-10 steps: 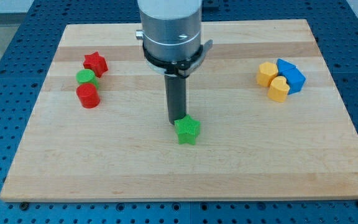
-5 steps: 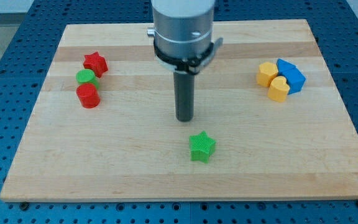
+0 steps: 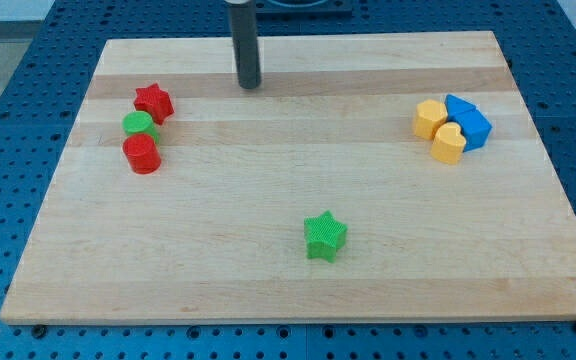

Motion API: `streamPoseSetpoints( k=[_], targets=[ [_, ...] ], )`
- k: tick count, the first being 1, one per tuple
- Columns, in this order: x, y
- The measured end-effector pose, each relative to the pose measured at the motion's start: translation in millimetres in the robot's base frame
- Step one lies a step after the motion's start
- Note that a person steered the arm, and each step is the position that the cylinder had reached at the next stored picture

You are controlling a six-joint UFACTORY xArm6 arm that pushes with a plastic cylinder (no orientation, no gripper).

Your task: Move the green circle into the green star

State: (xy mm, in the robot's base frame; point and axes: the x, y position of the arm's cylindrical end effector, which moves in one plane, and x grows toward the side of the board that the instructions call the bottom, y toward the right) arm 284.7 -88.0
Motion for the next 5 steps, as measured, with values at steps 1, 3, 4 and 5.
streamPoseSetpoints(
  k=[1, 3, 4, 5],
  targets=[
    [-5.2, -42.8],
    [-6.0, -135.3],
    [-5.3, -173.3],
    [10.1, -194.4]
  ],
)
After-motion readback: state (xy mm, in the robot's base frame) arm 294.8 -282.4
